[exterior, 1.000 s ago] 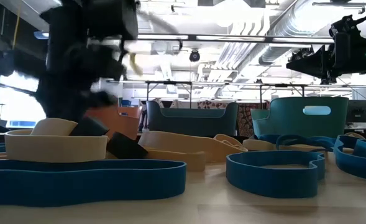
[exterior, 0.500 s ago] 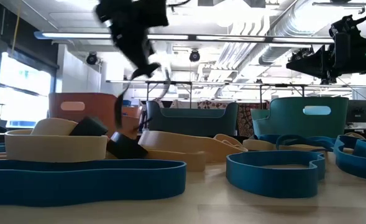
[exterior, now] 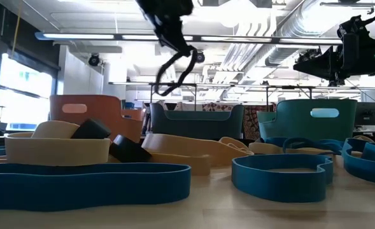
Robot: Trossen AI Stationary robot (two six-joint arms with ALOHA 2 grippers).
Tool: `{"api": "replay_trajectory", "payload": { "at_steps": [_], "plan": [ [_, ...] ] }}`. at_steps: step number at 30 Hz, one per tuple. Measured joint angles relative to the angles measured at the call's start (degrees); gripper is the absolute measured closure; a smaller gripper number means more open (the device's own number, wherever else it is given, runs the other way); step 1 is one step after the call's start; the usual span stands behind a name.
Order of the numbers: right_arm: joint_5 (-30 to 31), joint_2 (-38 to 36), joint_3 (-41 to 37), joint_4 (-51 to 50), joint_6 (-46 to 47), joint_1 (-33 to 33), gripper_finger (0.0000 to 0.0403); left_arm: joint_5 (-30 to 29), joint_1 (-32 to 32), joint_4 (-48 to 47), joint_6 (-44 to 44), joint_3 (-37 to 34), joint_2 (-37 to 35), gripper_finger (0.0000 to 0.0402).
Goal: Sort rubber bands into baskets
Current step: Put the black rubber band into the blue bin
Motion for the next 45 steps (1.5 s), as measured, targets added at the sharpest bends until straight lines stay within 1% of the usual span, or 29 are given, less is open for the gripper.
{"api": "replay_trajectory", "payload": {
  "at_steps": [11,17,21,26,35,37,40,45],
  "plan": [
    [0.0,0.0,0.0,0.0,0.0,0.0,0.0403,0.2,7.4,-2.6,10.6,16.8,17.1,0.0401],
    [0.0,0.0,0.0,0.0,0.0,0.0,0.0403,0.3,10.9,-4.4,14.0,23.0,25.4,0.0401],
    [0.0,0.0,0.0,0.0,0.0,0.0,0.0403,0.5,12.4,-4.6,15.4,23.4,28.6,0.0401],
    [0.0,0.0,0.0,0.0,0.0,0.0,0.0403,3.6,13.4,-4.3,15.5,23.5,31.3,0.0401],
    [0.0,0.0,0.0,0.0,0.0,0.0,0.0403,3.6,13.6,-5.4,15.5,23.5,34.9,0.0401],
    [0.0,0.0,0.0,0.0,0.0,0.0,0.0403,2.9,13.6,-5.3,15.6,23.5,35.3,0.0401],
    [0.0,0.0,0.0,0.0,0.0,0.0,0.0403,1.7,13.7,-5.3,17.7,23.5,35.4,0.0390],
    [0.0,0.0,0.0,0.0,0.0,0.0,0.0403,1.1,13.7,-3.8,19.1,23.5,35.1,0.0348]
  ]
}}
